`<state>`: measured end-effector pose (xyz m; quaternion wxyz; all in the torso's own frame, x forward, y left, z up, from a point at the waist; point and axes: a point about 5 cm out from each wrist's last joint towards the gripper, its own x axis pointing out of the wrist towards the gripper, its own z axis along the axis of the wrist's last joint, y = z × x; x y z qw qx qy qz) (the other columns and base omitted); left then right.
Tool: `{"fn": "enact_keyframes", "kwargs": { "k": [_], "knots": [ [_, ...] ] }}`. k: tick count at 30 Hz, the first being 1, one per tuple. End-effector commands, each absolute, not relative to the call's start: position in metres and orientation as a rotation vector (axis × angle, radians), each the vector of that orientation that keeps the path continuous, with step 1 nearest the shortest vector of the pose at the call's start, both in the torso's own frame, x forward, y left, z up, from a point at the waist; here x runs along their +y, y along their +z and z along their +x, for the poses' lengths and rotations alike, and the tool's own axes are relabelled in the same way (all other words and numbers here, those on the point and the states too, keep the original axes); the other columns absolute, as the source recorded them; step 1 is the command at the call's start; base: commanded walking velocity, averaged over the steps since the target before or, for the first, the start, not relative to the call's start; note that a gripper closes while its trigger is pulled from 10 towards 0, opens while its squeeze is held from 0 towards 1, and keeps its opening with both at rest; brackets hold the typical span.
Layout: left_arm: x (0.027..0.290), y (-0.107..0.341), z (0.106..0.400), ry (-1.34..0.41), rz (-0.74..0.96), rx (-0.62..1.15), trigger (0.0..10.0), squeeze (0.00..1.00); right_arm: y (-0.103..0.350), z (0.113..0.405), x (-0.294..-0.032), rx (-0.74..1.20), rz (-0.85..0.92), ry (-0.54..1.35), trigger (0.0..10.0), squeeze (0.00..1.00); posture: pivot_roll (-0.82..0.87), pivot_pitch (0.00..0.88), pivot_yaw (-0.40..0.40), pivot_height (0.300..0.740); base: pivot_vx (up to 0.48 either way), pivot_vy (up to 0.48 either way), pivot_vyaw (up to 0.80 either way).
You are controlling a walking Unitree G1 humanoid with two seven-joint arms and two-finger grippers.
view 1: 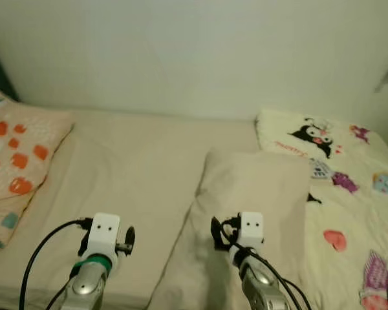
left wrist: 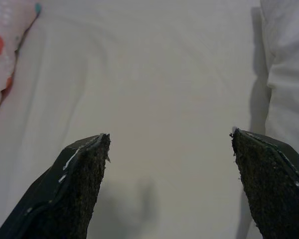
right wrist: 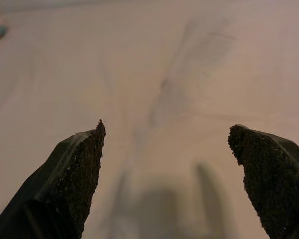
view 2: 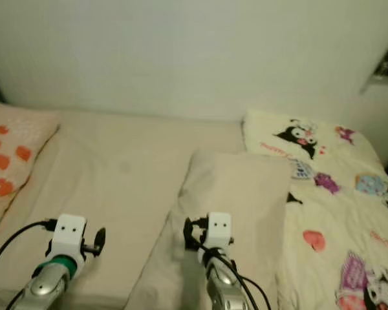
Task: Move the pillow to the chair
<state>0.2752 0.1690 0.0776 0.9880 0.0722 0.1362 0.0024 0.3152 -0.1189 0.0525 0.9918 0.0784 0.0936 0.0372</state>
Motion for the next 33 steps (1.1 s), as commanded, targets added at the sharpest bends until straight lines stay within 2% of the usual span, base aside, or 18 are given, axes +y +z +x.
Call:
{"fn": "enact_keyframes", "kwargs": {
  "k": [1,13,18,23,29,33],
  "knots": [
    [0.167,0.071,0.272,0.009,0.133,0.305,10.0,0.00,0.046,0.311,-0.124,0.212,0.161,0.055,10.0,0.00,0.06,0.033,0.055,0.740,0.000,0.000,0.00],
    [0.160,0.070,0.273,-0.045,0.159,0.303,10.0,0.00,0.045,0.310,-0.127,0.217,0.143,0.042,10.0,0.00,0.05,0.023,0.060,0.740,0.000,0.000,0.00],
    [0.155,0.071,0.275,-0.102,0.172,0.288,10.0,0.00,0.040,0.309,-0.146,0.237,0.059,-0.102,10.0,0.00,0.05,0.019,0.058,0.740,0.000,0.000,0.00],
    [0.158,0.072,0.278,-0.081,0.166,0.278,10.0,0.00,0.043,0.310,-0.150,0.227,0.065,-0.112,10.0,0.00,0.05,0.016,0.054,0.740,0.000,0.000,0.00],
    [0.159,0.076,0.282,-0.087,0.185,0.246,10.0,0.00,0.047,0.312,-0.152,0.202,0.073,-0.107,10.0,0.00,0.05,0.020,0.039,0.725,0.000,0.000,0.00],
    [0.158,0.087,0.287,-0.107,0.225,0.154,10.0,0.00,0.048,0.313,-0.149,0.196,0.080,-0.103,10.0,0.00,0.05,0.022,0.031,0.705,0.000,0.000,0.00]
  ]
}}
